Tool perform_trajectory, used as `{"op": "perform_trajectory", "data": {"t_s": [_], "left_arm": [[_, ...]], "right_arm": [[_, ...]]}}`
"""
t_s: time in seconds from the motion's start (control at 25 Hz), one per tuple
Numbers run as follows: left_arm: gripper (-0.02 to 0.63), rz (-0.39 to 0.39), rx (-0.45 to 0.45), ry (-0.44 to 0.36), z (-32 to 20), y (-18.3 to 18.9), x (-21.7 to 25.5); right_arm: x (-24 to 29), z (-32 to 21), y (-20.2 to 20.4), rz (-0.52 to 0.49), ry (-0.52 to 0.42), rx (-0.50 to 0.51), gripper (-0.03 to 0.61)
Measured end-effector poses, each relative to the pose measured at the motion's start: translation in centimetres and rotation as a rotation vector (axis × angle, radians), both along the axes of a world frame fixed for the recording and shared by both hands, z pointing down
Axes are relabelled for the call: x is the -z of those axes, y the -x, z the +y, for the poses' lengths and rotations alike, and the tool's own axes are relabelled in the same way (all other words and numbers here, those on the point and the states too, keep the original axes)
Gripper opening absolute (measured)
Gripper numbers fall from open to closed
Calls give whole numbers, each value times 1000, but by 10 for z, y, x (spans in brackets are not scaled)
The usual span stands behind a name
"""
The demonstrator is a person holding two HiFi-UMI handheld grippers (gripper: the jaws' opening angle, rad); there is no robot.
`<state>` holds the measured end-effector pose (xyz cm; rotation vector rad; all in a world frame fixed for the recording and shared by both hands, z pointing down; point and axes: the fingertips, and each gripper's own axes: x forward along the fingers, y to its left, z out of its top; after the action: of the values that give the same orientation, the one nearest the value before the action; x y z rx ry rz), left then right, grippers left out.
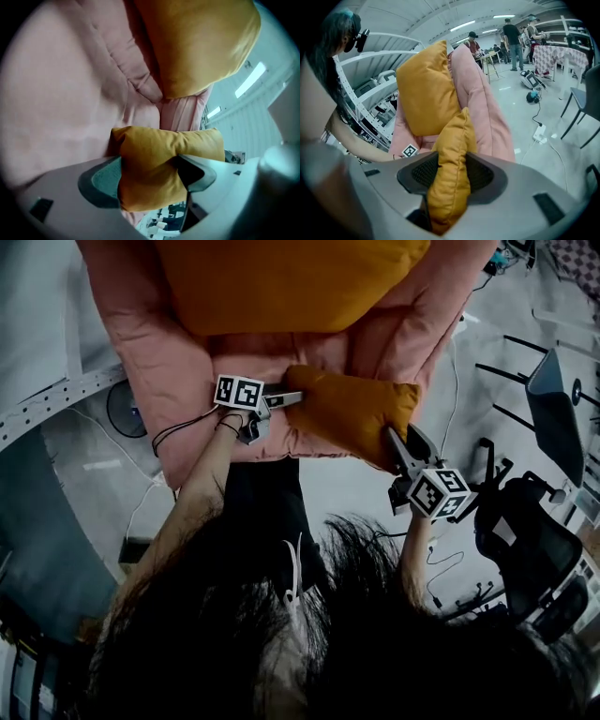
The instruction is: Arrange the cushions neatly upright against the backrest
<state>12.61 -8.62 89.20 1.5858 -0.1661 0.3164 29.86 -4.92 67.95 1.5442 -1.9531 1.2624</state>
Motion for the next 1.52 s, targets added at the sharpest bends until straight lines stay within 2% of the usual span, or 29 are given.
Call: {"op": "perform_trajectory", "data": {"t_s": [0.12,0.2,0.28,0.4,0.6,0.76,0.88,1.04,1.24,1.36,1.52], "left_arm": [[360,48,53,62,0,-2,-1],[338,45,47,55,-1,-2,2],[292,21,12,23,2,-4,8],[258,-38,-21,-41,3,-2,21],[247,-98,-43,-125,-8,17,49],[242,-153,-43,-233,-38,37,73],[241,-212,-36,-284,-54,61,89],[239,-313,38,-352,-69,108,117],[236,-484,98,-426,-77,161,131],[235,-560,102,-453,-77,174,134],[229,-620,126,-499,-76,170,140]], "right_arm": [[-1,-4,1,-13,-7,-12,189],[0,-5,1,-8,-16,-11,189],[3,-4,-1,13,-30,-6,189],[10,-1,-3,47,-58,0,189],[21,5,3,30,-59,-2,189],[21,1,8,17,-55,16,190],[17,-12,21,9,-56,51,189],[11,-34,49,23,-54,126,189],[-18,-59,78,31,-17,237,189],[-37,-73,84,80,5,281,189],[-51,-92,75,164,38,327,178]]}}
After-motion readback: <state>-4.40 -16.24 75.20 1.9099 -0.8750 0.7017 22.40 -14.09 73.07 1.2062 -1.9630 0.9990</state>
